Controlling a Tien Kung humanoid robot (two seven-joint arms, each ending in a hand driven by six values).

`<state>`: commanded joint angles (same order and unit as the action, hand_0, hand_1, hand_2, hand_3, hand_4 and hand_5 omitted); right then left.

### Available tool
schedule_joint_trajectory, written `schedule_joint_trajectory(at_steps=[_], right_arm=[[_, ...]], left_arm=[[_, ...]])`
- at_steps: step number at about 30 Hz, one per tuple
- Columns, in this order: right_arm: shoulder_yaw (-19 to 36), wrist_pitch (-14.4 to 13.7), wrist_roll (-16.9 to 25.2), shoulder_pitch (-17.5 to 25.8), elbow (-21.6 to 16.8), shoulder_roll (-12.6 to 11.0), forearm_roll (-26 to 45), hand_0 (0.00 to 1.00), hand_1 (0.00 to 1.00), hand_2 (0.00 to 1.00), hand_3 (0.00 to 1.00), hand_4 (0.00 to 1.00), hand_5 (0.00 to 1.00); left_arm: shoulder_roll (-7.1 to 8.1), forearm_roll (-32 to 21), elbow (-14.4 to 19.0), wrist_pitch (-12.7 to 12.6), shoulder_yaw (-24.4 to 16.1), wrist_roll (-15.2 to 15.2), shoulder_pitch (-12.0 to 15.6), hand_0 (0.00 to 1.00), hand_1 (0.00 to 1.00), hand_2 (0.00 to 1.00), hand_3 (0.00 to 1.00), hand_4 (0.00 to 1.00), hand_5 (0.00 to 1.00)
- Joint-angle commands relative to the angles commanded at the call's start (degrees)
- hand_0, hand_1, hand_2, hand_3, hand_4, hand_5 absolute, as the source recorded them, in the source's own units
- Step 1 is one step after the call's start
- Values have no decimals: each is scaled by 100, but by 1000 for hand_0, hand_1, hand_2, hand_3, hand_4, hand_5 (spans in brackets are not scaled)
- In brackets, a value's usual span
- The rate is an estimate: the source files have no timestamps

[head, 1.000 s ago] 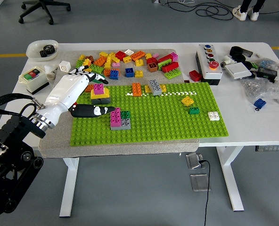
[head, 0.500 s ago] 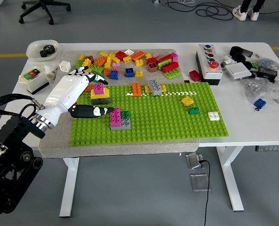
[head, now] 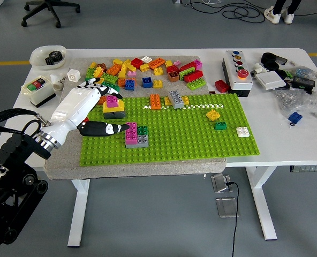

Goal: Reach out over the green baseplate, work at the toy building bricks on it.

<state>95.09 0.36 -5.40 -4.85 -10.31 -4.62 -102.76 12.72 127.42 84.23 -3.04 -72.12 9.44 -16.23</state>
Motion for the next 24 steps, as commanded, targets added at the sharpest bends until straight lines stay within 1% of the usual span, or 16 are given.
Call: schedule_joint_trajectory(at_steps=[24], right_arm=[[12,-2,6,33,0,14,72,746,640,684,627,847,557]], left_arm=[[1,3,-25,-4,-18,-12,-30,909,785,736,672,998,569]])
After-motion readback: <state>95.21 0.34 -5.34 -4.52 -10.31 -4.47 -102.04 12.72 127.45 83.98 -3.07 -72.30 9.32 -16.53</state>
